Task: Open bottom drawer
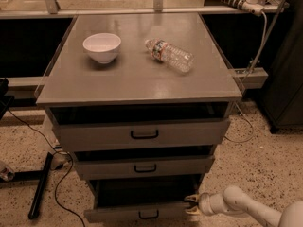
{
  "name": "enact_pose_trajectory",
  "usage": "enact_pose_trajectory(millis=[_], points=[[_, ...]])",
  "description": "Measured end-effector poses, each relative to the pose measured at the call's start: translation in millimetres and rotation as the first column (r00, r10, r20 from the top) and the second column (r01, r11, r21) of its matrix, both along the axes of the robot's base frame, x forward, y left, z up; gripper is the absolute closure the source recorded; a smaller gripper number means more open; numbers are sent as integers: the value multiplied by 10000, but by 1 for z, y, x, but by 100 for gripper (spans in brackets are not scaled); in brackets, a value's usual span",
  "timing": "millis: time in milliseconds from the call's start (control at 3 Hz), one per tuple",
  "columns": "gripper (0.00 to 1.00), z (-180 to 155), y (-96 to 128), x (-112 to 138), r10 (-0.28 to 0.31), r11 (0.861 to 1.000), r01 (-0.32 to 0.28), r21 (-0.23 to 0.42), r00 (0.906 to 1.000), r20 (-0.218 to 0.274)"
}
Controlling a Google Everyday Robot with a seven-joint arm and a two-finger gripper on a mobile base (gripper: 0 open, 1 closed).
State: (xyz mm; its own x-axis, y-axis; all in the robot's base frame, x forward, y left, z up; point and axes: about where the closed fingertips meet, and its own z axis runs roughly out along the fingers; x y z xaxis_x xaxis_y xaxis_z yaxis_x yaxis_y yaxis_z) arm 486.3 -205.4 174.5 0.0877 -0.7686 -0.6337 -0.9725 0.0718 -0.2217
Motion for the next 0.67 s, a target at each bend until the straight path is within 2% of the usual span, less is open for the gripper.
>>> enact_pose_trajectory(millis=[333, 667], points=[[35, 0, 0, 0, 11, 10000, -11, 11, 10000, -10], [37, -5, -4, -18, 68, 9998, -66, 213, 10000, -52]])
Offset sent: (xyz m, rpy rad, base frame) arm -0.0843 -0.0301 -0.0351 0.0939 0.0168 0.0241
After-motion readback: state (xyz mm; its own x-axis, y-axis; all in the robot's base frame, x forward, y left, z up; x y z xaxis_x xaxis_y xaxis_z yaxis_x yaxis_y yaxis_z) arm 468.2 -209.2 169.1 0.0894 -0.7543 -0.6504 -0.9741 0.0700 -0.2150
